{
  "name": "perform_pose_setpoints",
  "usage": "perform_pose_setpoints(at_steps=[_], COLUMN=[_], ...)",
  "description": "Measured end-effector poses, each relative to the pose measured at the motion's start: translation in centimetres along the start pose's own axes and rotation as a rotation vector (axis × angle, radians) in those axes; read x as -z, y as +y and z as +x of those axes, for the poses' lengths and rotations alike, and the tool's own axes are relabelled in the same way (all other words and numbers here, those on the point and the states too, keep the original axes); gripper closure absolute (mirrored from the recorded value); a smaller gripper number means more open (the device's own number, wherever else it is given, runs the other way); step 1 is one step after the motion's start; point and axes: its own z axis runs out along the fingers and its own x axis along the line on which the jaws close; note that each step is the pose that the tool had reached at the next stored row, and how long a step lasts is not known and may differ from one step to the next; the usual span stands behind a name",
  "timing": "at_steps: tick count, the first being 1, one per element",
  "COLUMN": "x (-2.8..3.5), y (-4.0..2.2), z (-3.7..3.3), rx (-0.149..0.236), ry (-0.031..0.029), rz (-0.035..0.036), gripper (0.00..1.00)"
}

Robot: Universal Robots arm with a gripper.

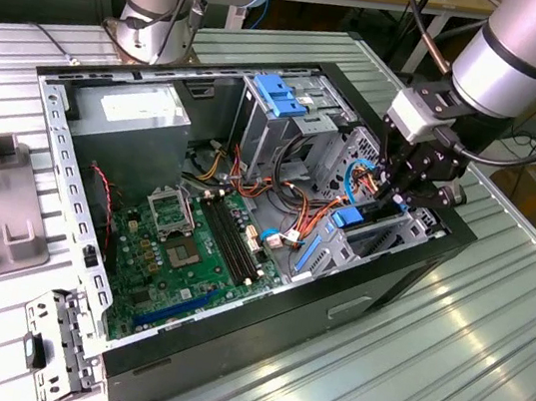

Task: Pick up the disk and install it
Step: 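Insert the first disk wire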

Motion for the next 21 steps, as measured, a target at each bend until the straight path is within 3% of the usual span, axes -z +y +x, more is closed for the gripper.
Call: perform_pose_setpoints(at_steps=[2,3,6,9,11,13,16,17,18,21], x=[-0.01,-0.02,0.02,0.49,1.27,1.43,1.45,1.39,1.29,0.88], y=[0.00,0.00,0.00,-0.02,-0.05,-0.05,-0.05,-0.11,-0.18,-0.67], z=[0.00,0.00,0.01,-0.02,-0.07,-0.07,-0.08,-0.09,-0.08,-0.06], rx=[0.000,0.000,0.000,0.000,0.000,0.000,0.000,0.000,0.000,-0.001], ry=[-0.0002,-0.0002,-0.0002,-0.0002,-0.0019,-0.0044,-0.0049,-0.0049,-0.0049,-0.0046], rz=[0.0000,0.0000,0.0001,0.0001,0.0000,0.0000,0.0000,-0.0011,-0.0029,-0.0124], gripper=[0.82,0.75,0.75,0.75,0.75,0.75,0.77,0.84,0.89,0.89])
